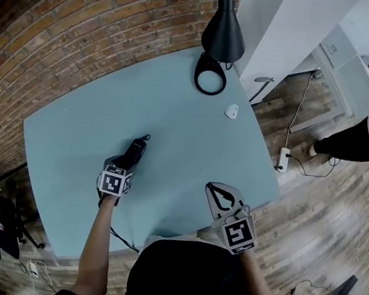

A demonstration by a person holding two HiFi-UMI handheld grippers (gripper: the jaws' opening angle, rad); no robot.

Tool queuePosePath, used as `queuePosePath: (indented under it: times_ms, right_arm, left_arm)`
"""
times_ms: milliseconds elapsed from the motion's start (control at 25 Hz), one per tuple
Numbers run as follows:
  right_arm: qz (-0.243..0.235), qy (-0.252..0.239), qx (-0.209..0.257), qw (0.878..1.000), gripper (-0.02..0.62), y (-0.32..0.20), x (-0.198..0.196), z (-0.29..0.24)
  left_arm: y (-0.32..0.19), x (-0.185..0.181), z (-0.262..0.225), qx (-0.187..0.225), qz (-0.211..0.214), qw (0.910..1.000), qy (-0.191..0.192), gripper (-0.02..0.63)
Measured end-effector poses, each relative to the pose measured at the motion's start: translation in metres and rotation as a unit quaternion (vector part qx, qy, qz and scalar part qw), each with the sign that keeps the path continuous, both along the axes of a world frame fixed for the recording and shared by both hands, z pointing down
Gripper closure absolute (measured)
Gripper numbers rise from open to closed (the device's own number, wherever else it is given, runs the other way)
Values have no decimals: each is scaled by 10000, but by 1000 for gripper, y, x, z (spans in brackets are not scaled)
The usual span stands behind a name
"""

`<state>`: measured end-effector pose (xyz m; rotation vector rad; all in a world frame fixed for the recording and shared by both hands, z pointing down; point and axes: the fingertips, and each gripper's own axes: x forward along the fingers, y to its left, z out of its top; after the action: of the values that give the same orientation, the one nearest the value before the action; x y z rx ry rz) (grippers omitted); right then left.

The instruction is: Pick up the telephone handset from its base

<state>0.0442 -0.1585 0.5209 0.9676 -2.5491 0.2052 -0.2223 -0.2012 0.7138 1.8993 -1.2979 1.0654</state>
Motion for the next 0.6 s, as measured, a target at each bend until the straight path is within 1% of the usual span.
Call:
queuePosePath:
  times_ms: [120,240,440,560,600]
  right_arm:
    - [2,10,2,10000,572,0,1,1]
    - [-12,42,39,10000,572,-1,2,0]
    - [-13,42,31,10000,572,-1,3,0]
    - [26,25,-8,10000,572,-1,3,1]
    - [48,11,-29,10000,572,-1,3,1]
  left_arm:
    - [10,3,9,-220,270,9992,-202,341]
    - [17,6,21,-409,452,9977,-283,341]
    - [18,9,26,-419,546,9970,-354,336]
    - [16,10,26,-498,552,9965,-380,327]
    - [15,10,26,-510,551,9964,-405,313]
